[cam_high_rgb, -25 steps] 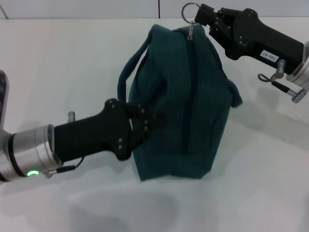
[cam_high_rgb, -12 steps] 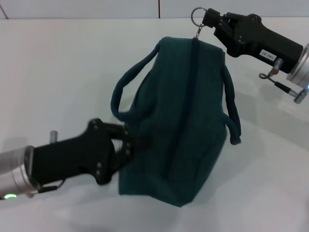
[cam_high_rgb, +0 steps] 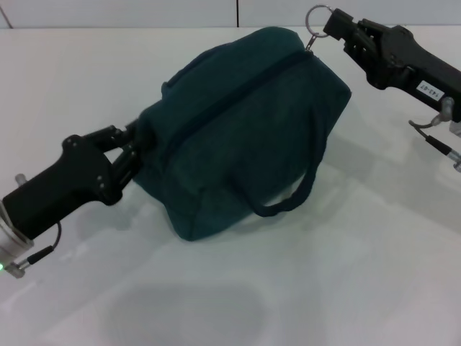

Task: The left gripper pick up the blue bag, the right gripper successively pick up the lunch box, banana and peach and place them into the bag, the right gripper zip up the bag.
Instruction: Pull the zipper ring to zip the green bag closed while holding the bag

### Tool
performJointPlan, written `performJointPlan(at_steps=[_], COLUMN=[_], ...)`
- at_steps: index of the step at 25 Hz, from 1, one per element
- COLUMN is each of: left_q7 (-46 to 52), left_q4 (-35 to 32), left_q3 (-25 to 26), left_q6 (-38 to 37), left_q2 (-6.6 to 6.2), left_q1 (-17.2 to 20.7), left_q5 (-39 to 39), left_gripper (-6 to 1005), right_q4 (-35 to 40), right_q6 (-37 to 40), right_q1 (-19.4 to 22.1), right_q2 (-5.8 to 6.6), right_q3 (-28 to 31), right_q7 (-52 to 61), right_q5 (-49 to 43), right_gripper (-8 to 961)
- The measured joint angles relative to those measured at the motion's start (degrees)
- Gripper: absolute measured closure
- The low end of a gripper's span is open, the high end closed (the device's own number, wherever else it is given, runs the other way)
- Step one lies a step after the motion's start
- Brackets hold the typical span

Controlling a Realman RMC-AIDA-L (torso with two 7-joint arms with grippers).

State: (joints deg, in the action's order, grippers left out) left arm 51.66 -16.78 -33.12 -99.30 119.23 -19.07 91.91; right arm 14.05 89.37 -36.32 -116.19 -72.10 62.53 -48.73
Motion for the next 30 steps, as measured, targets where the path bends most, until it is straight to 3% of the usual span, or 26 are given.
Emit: performJointPlan(at_steps=[2,8,13,17,19,21,24,28,30], left_q7=[-0.57,1.92,15.26,31.15,37.31,46.25,56.71,68.49,71.35], left_q4=[0.80,1.66,-9.90,-26.16,-34.18,-46.86,-59.03,-68.79,-70.39], left_q3=[3.74,6.74,3.85,-2.43,-5.76,-11.50,-18.88,-29.13,-32.87], left_q6=[1.33,1.58,1.63,1.72,1.96,2.64,4.10,7.90,9.67], left_q2=[0.47,0.34,0.07,0.08,0.13,0.18,0.18,0.29,0.31], left_q1=[0.20,-0.33,-3.32,-6.35,-7.22,-8.08,-9.48,-11.38,-12.00], left_q5=[-0.48,-2.89,0.76,4.87,6.39,8.69,12.90,21.20,24.68], left_gripper=[863,680,569,481,387,292,203,184,185], right_q4=[-0.22,-0.45,-0.54,-0.57,-0.59,-0.59,-0.61,-0.61,-0.61], right_q6=[0.15,-0.77,-1.58,-2.15,-2.83,-3.38,-3.91,-4.04,-4.05], right_q1=[0.28,0.35,0.21,0.23,0.26,0.28,0.18,-0.14,-0.18], right_q2=[0.00,0.00,0.00,0.00,0.00,0.00,0.00,0.00,0.00], right_q3=[-0.04,-0.07,-0.03,0.01,-0.02,-0.04,-0.06,-0.06,-0.06], right_q7=[0.77,1.47,1.56,1.57,1.58,1.59,1.60,1.62,1.63], right_q5=[0.06,0.38,0.72,0.75,0.76,0.76,0.76,0.76,0.76], right_gripper=[942,942,942,942,942,942,942,942,942])
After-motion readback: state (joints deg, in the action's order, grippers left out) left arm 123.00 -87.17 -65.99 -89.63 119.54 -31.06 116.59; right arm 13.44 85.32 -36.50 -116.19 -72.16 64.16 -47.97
